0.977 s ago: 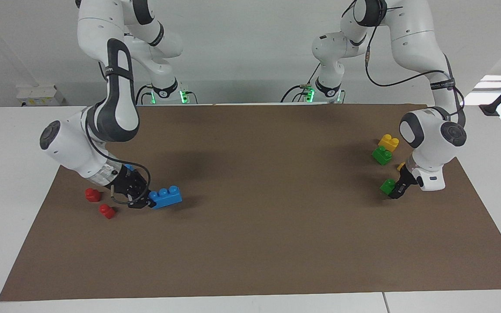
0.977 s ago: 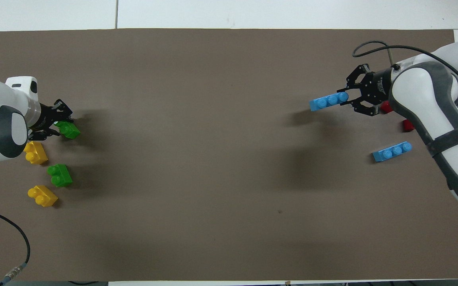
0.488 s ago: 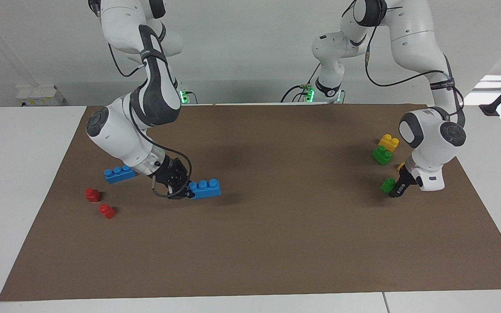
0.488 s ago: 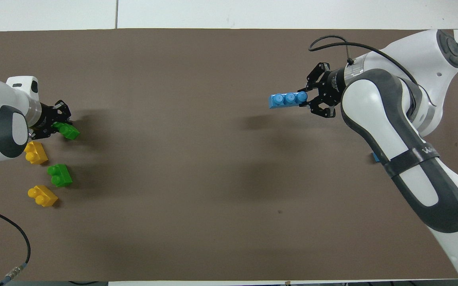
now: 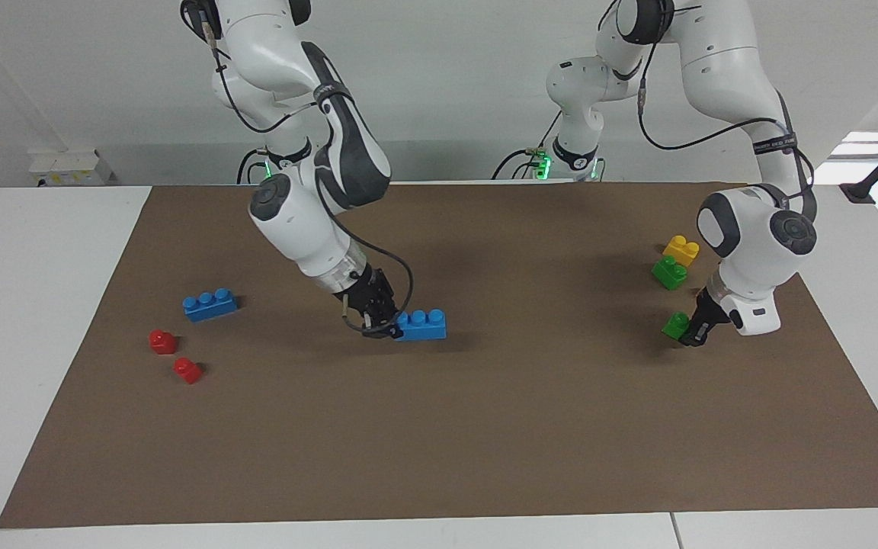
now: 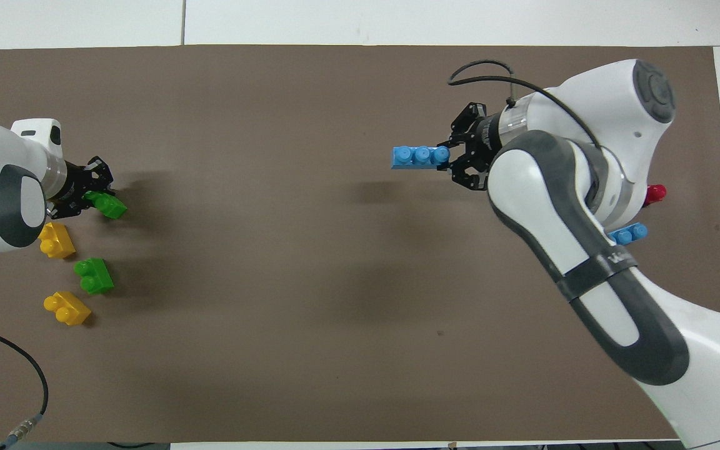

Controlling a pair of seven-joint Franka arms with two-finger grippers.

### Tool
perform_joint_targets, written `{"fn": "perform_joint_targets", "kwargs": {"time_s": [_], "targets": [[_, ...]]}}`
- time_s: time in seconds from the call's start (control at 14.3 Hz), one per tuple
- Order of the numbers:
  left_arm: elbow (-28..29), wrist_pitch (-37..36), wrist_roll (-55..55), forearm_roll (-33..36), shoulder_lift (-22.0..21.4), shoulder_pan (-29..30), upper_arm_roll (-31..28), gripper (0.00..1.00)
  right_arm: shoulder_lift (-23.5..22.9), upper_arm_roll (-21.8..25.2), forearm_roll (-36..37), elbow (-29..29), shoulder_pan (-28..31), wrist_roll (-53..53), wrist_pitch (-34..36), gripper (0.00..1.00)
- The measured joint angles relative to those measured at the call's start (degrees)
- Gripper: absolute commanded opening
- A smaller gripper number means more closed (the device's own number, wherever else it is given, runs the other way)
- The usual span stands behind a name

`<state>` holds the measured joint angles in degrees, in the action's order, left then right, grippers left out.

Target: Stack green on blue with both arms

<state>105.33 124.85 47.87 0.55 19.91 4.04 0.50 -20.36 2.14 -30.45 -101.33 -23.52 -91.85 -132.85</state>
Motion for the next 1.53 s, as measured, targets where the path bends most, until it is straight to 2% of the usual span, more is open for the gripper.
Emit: {"fn": "perform_joint_targets", "kwargs": {"time_s": [0.28, 0.56, 0.91, 1.26, 1.53], "targets": [[-1.0, -8.0, 15.4, -0.1, -7.5, -3.6, 0.5, 0.00, 0.0, 0.0, 0.0, -2.3, -2.4, -1.0, -2.6, 0.00], [-0.8, -11.6, 38.9, -0.1, -12.3, -11.9, 0.8, 0.00, -0.1, 0.0, 0.0, -5.4, -4.8, -2.9, -6.4, 0.00], [-0.6, -11.6, 61.2, -0.1, -12.5, -24.3, 1.0, 0.00, -1.6, 0.0, 0.0, -7.1, -5.4, -3.3, -8.7, 0.00], [-0.1, -8.6, 72.7, -0.1, -12.4, -33.1, 1.0, 0.00, -2.1, 0.0, 0.0, -7.4, -5.4, -4.6, -9.6, 0.00], [0.5, -5.1, 78.8, 0.1, -11.1, -36.6, 0.9, 0.00, -2.1, 0.0, 0.0, -8.2, -5.5, -4.7, -10.2, 0.00]]}}
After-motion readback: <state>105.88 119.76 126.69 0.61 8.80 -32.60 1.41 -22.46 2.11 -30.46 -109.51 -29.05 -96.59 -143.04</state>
